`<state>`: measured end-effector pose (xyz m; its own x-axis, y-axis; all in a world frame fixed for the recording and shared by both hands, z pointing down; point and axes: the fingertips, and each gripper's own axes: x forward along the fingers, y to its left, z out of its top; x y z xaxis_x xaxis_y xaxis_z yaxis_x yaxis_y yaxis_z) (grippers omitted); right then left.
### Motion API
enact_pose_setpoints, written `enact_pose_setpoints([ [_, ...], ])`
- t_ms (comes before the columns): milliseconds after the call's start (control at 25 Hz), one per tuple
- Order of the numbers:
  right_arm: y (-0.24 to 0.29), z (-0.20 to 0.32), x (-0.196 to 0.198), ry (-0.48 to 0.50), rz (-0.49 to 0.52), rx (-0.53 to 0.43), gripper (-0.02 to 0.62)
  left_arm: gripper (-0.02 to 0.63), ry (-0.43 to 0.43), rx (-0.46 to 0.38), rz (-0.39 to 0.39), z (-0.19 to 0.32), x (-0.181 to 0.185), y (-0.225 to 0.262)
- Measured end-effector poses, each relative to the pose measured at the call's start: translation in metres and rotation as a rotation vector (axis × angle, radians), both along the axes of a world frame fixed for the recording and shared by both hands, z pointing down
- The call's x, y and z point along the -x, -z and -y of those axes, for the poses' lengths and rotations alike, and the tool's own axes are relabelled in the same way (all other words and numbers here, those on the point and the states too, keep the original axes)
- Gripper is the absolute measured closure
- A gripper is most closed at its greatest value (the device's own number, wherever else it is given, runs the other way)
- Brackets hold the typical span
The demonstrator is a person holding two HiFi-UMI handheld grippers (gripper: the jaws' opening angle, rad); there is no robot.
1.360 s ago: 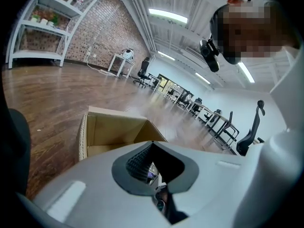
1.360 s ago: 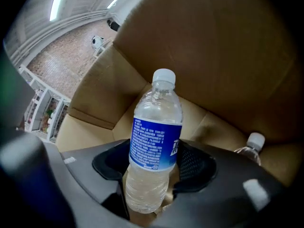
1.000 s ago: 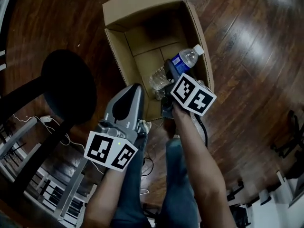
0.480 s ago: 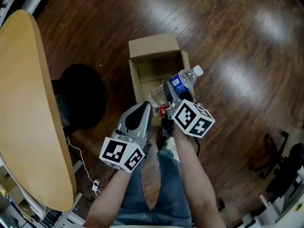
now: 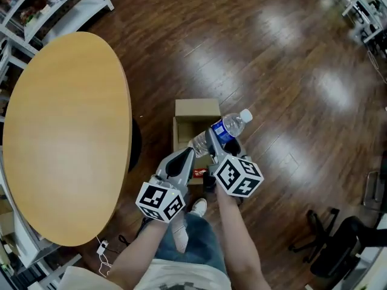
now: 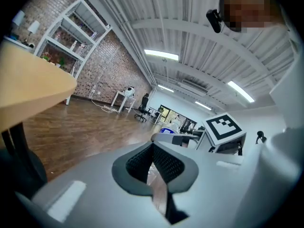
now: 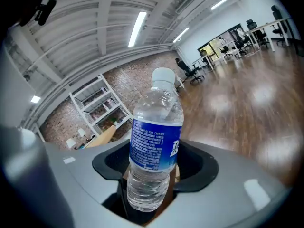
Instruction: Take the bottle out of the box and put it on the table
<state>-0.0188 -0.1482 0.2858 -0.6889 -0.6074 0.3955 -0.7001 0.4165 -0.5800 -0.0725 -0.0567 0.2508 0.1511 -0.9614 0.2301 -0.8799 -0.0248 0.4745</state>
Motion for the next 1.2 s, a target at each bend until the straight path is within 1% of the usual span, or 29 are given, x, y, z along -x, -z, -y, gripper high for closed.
enact_pose_setpoints([
  [120, 0.053, -0.014, 0.011, 0.061, 0.029, -0.080, 0.316, 0.608, 0.015, -0.025, 0.024, -0.017, 0.000, 0.036],
  [280, 0.110, -0.030, 0.040, 0.179, 0.041, -0.182, 0.316, 0.608, 0.072, -0.058, 0.054, -0.040, 0.013, 0.074],
  [440, 0.156, -0.058, 0.075, 0.290, 0.075, -0.258, 0.316, 0.609, 0.145, -0.084, 0.095, -0.072, 0.035, 0.105],
  [560, 0.180, -0.086, 0.106, 0.384, 0.091, -0.303, 0.315, 0.608, 0.220, -0.101, 0.102, -0.099, 0.054, 0.121],
  [680, 0.194, -0.117, 0.140, 0.484, 0.107, -0.331, 0.314, 0.609, 0.296, -0.121, 0.105, -0.124, 0.072, 0.133],
  [880, 0.196, -0.172, 0.195, 0.647, 0.069, -0.394, 0.314, 0.609, 0.431, -0.141, 0.121, -0.171, 0.112, 0.143],
  [1040, 0.193, -0.216, 0.236, 0.753, 0.040, -0.455, 0.314, 0.607, 0.548, -0.131, 0.128, -0.215, 0.150, 0.143],
  [1200, 0.189, -0.255, 0.274, 0.839, 0.022, -0.502, 0.313, 0.607, 0.638, -0.125, 0.134, -0.254, 0.179, 0.144],
])
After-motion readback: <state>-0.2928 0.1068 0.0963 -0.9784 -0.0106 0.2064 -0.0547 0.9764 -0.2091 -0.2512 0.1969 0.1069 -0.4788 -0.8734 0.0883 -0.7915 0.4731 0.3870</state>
